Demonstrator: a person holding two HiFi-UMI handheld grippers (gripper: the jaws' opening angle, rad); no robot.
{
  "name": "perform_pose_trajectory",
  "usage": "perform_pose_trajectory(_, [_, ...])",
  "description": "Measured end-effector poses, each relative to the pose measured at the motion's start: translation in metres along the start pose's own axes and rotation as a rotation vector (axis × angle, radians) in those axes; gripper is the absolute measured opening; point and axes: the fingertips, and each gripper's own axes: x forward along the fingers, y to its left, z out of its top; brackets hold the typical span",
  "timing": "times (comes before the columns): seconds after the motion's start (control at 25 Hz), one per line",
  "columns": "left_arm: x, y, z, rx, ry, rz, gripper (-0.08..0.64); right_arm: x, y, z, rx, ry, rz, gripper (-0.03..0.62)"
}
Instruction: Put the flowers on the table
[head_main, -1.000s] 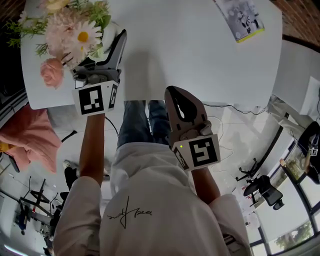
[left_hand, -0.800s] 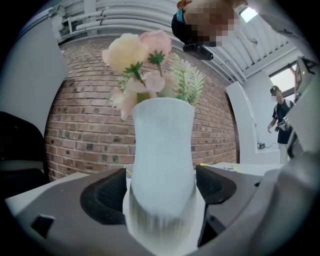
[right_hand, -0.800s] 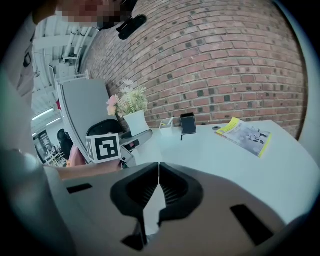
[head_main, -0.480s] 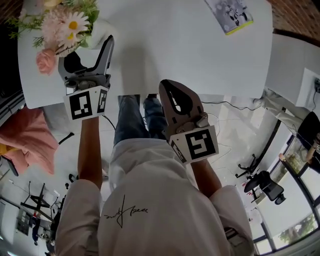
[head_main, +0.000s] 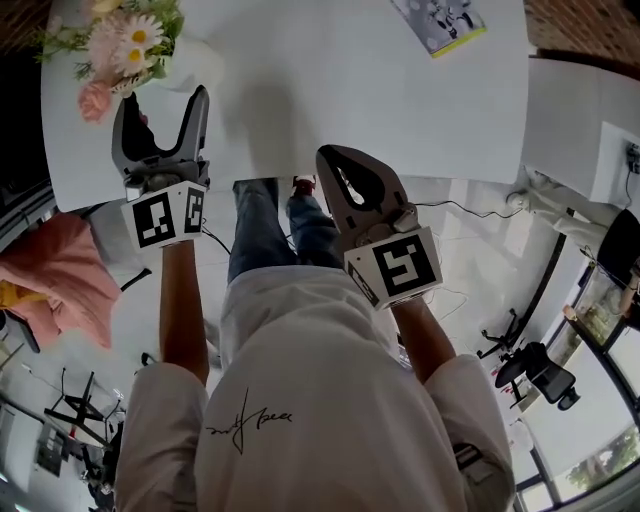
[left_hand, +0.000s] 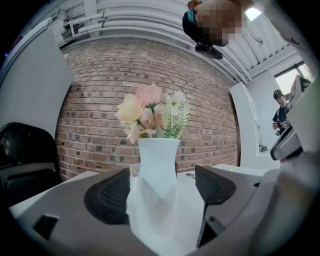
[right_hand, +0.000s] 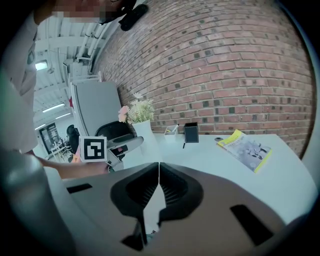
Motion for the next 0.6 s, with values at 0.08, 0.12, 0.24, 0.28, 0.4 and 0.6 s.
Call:
perform_pose_trajectory(0.08, [-0.007,-0.002,0.001,-0.002,0.012,-0.008,0.399,-0.003,0.003,0.004,0.007,-0.015,0.014,0.026])
perform_pose_trajectory(0.12, [-0.012,-0.003,0.001,-0.007,0.019,-0.014,0.382,-0.005,0.007,0.006,0.015,-0.028,0.030,0.026])
perform_pose_trajectory(0.24, [-0.019,-0.003,0.005,-0.025,0.033,-0.027,0.342,-0.009,0.017,0.018,0.015,-0.067,0.092,0.026])
perform_pose_trajectory(0.28, [-0.021,-0.004,0.008,-0.028,0.033,-0.029,0.328,-0.011,0.018,0.021,0.003,-0.073,0.107,0.026])
perform_pose_trajectory(0.4, [-0.030,-0.013,0.017,-0.036,0.033,-0.043,0.282,-0.017,0.019,0.022,-0.024,-0.069,0.131,0.026])
perform_pose_trajectory(0.6, [-0.047,-0.024,0.027,-0.064,0.040,-0.061,0.202,-0.026,0.024,0.029,-0.047,-0.078,0.151,0.026])
